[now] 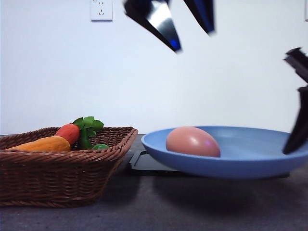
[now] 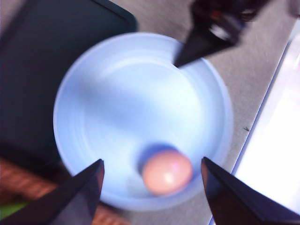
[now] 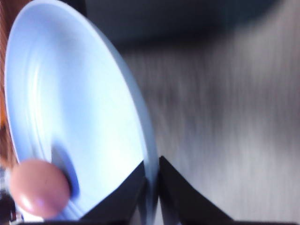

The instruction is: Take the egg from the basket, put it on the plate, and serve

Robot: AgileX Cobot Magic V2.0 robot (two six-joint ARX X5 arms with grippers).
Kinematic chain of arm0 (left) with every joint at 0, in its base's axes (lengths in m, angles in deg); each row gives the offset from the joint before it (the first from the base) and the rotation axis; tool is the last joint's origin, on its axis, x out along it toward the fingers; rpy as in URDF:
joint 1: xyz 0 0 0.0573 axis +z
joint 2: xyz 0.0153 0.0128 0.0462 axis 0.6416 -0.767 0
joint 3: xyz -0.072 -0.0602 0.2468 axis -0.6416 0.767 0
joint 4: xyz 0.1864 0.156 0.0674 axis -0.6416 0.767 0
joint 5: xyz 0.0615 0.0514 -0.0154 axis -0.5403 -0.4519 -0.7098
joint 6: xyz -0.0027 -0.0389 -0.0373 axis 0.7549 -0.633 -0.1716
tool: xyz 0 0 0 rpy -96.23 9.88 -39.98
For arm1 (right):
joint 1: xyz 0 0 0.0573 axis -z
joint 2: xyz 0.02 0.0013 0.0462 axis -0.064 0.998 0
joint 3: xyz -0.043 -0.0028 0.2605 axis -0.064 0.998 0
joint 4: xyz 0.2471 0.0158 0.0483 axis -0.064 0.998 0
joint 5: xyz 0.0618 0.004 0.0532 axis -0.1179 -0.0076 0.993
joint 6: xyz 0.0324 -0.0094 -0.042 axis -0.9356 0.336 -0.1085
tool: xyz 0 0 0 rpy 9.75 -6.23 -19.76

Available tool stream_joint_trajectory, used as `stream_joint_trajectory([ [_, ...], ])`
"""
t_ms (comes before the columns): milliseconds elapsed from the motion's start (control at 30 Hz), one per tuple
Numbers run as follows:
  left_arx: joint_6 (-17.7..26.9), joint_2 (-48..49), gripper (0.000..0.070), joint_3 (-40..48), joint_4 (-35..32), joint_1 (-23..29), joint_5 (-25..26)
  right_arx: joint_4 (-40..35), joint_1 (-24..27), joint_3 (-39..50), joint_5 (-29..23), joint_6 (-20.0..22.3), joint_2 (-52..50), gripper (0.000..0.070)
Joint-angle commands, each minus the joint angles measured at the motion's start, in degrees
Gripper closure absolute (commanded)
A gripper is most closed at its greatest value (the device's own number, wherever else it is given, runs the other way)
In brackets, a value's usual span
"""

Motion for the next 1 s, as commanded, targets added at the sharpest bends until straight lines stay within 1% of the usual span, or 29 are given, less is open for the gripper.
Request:
stream_joint_trajectory([
  [0, -0.5, 1.1, 0.0275, -1.6, 0.9, 0.5, -0.2, -1.8, 0.4, -2.8, 1.0, 0.7, 3.3, 0.0700],
  [167, -0.8, 6.3, 0.0275, -1.6, 3.8, 3.9, -0.2, -3.8, 0.9, -11.1, 0.8, 0.9, 13.2, 0.0700],
  [433, -1.0, 12.8, 0.0275, -1.6, 6.6, 9.0, -0.2, -4.3, 0.9, -24.0, 0.6, 0.9, 27.9, 0.0700],
  [533, -1.4, 14.3, 0.0276, -1.6, 7.1, 10.4, -0.2, -4.1, 0.9, -26.7, 0.6, 0.9, 31.4, 0.0700],
  [633, -1.4, 15.3, 0.0278, -1.6, 7.6, 11.1, -0.2, -4.1, 0.9, -27.6, 0.3, 0.9, 33.1, 0.0700],
  [733, -1.4, 15.7, 0.0279, -1.6, 7.8, 11.3, -0.2, -4.4, 0.9, -27.6, -2.9, 0.9, 33.4, 0.0696],
  [767, -1.4, 15.7, 0.0279, -1.6, 7.9, 11.3, -0.2, -4.4, 0.9, -27.6, -3.9, 0.9, 33.4, 0.0681],
  [800, -1.4, 15.7, 0.0279, -1.6, 7.9, 11.3, -0.2, -4.4, 0.9, -27.6, -4.1, 0.9, 33.4, 0.0650],
  [933, -1.4, 15.7, 0.0279, -1.6, 7.8, 11.3, -0.2, -4.5, 1.0, -27.6, -4.0, 0.9, 33.4, 0.0487],
  [967, -1.4, 15.7, 0.0279, -1.6, 7.8, 11.3, -0.2, -4.6, 1.0, -27.6, -3.8, 0.9, 33.4, 0.0467],
])
